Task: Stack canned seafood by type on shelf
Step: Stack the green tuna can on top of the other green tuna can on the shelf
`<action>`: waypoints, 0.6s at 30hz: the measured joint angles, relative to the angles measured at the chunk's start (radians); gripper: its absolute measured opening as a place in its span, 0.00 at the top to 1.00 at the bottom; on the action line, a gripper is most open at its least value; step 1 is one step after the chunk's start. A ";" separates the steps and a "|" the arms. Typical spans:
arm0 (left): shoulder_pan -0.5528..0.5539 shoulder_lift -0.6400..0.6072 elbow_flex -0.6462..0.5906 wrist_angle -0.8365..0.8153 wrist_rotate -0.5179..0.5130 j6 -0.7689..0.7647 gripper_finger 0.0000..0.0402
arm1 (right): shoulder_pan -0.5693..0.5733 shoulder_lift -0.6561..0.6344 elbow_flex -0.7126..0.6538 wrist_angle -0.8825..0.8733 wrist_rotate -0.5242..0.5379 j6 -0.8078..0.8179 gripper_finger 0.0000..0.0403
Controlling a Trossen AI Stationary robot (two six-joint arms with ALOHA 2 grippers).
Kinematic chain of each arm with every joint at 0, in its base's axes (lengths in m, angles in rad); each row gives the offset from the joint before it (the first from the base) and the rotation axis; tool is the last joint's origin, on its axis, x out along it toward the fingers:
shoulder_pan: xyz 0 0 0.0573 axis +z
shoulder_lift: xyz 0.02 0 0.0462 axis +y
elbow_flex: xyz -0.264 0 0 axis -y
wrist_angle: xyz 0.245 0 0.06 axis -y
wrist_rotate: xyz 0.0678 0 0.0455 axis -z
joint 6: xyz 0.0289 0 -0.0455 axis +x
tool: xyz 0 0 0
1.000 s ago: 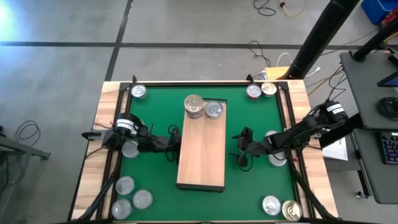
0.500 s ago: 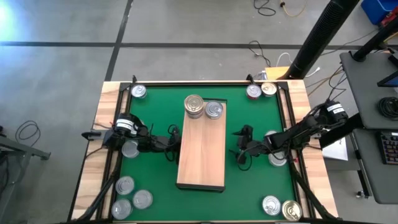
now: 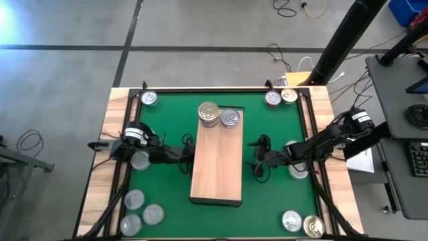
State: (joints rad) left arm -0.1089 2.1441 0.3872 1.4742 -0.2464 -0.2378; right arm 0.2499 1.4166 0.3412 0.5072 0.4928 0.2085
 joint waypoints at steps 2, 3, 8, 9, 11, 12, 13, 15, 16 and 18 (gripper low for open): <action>0.000 0.000 0.022 -0.029 -0.006 0.003 1.00 | -0.001 0.000 0.000 0.001 0.000 -0.006 0.01; 0.000 0.000 0.035 -0.046 -0.006 0.008 1.00 | -0.001 0.000 0.000 0.004 0.000 -0.017 0.01; 0.000 0.000 0.106 -0.137 0.006 0.034 1.00 | -0.006 0.000 0.000 0.085 -0.054 -0.061 0.01; 0.000 0.000 0.116 -0.146 0.012 0.034 1.00 | -0.008 0.006 0.000 0.100 -0.066 -0.071 0.01; -0.001 0.002 0.132 -0.150 0.030 0.034 1.00 | -0.023 0.027 -0.001 0.113 -0.075 -0.089 0.01; -0.001 0.003 0.137 -0.152 0.031 0.034 1.00 | -0.033 0.042 -0.002 0.115 -0.075 -0.090 0.01; 0.000 0.003 0.140 -0.150 0.032 0.034 1.00 | -0.044 0.063 -0.003 0.131 -0.077 -0.090 0.01; 0.000 0.003 0.144 -0.149 0.033 0.037 1.00 | -0.057 0.112 -0.003 0.201 -0.099 -0.091 0.01; 0.000 0.003 0.146 -0.151 0.033 0.040 1.00 | -0.061 0.144 -0.003 0.257 -0.124 -0.098 0.01; 0.000 0.004 0.155 -0.160 0.033 0.046 1.00 | -0.070 0.220 -0.003 0.400 -0.179 -0.121 0.01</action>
State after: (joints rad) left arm -0.1093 2.1477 0.5424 1.3147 -0.2133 -0.1914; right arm 0.1800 1.6368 0.3382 0.9073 0.3135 0.0875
